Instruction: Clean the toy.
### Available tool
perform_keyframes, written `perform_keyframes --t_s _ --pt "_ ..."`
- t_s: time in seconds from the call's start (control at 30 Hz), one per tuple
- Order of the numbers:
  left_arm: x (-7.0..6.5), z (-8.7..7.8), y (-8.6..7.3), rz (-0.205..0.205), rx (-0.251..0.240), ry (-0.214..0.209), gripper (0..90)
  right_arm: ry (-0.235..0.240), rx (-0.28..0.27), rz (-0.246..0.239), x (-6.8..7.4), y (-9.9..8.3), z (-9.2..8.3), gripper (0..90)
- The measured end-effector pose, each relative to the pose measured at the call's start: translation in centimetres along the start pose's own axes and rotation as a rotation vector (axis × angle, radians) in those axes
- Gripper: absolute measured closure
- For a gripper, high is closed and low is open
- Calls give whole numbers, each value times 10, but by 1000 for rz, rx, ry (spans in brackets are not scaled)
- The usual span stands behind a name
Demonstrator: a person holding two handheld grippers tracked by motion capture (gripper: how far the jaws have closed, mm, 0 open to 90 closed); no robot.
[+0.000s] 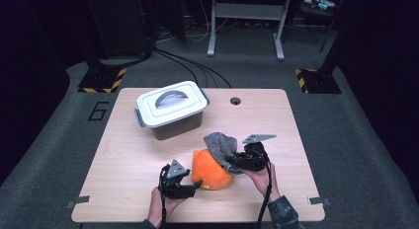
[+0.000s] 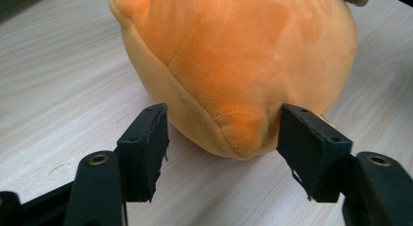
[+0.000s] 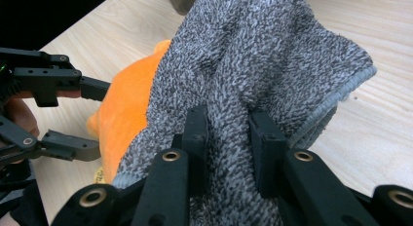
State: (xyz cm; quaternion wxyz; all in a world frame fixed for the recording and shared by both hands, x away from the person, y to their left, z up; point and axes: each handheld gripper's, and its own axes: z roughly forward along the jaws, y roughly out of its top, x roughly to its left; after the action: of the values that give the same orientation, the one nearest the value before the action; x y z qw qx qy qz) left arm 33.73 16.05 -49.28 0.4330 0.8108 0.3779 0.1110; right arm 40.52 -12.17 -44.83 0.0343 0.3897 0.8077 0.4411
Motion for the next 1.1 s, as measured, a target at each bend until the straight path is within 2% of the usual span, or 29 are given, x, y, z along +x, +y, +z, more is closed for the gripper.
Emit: perform_keyframes --t_s 0.07,0.1,0.2,0.23,0.33,0.47,0.53,0.57,0.67,0.7,0.73,0.8,0.83,0.9,0.97,1.0,1.03,1.1 --pt "-4 4 2 19 2 4 502 -5 8 5 -1 -1 -1 723" --pt "-5 4 3 30 -1 10 539 -9 9 4 -1 -1 -1 723" --pt "-7 4 5 30 -6 17 643 -14 -14 -1 0 2 -6 724" --pt "-7 3 5 29 -3 16 643 -14 -14 -1 0 2 -6 724" --pt "-11 2 7 39 -3 32 661 29 -44 4 4 11 -13 724" --pt "-18 3 13 62 13 53 663 49 -22 -53 23 21 -9 722" --pt "-22 6 14 57 18 56 673 35 4 -102 36 25 4 717" --pt "-22 6 15 65 24 61 673 35 4 -102 36 25 4 717" --pt "-21 7 14 47 25 60 686 12 21 -103 39 24 13 722" --pt "-19 6 14 51 26 59 690 -15 23 -129 38 24 15 724" --pt "-19 6 13 39 23 53 694 -18 30 -131 36 23 15 726" --pt "-18 6 13 30 13 49 701 -40 33 -117 31 22 14 731" --pt "-18 6 13 40 14 54 702 -39 32 -111 29 21 13 733" --pt "-18 6 12 30 12 47 702 -100 40 -113 22 18 9 735" --pt "-17 5 12 32 7 45 701 -125 45 -80 9 12 4 736" --pt "-18 5 12 28 3 42 700 -159 53 -75 3 8 3 737" --pt "-18 6 12 25 -8 43 697 -168 55 -61 -1 5 3 737" --pt "-20 5 13 37 -14 40 693 -141 52 -25 -11 0 0 737"
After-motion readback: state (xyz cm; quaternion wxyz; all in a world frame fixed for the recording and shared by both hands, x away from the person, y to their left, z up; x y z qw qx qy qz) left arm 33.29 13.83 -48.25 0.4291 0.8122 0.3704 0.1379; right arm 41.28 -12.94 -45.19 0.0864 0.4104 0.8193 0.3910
